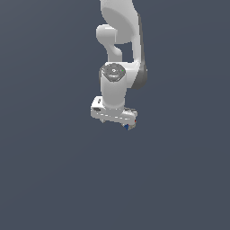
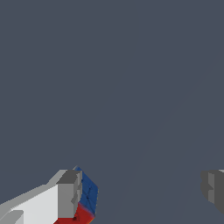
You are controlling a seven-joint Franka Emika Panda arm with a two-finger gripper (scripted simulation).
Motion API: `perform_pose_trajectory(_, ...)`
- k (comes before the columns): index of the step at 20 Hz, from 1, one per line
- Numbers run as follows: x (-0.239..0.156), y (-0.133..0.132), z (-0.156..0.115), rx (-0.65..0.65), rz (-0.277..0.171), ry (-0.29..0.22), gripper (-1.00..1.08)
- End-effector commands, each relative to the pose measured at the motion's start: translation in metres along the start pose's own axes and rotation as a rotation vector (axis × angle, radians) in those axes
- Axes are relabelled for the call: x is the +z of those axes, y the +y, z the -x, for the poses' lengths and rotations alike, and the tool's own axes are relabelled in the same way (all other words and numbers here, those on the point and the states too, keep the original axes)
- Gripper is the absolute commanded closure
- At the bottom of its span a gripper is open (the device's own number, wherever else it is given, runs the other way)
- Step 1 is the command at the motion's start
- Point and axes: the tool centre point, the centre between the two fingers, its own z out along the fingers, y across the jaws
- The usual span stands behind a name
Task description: Pick up the object and move it to a goal position.
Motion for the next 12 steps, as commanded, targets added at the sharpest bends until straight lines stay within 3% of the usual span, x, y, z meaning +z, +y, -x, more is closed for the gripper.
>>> perform_pose_trajectory(1,0.004,-0.007,0.005,0.056,-0.003,0.002,-0.92)
perform_pose_trajectory(12,0.019,-0.036,0.031,0.303,-0.015,0.008,-0.92)
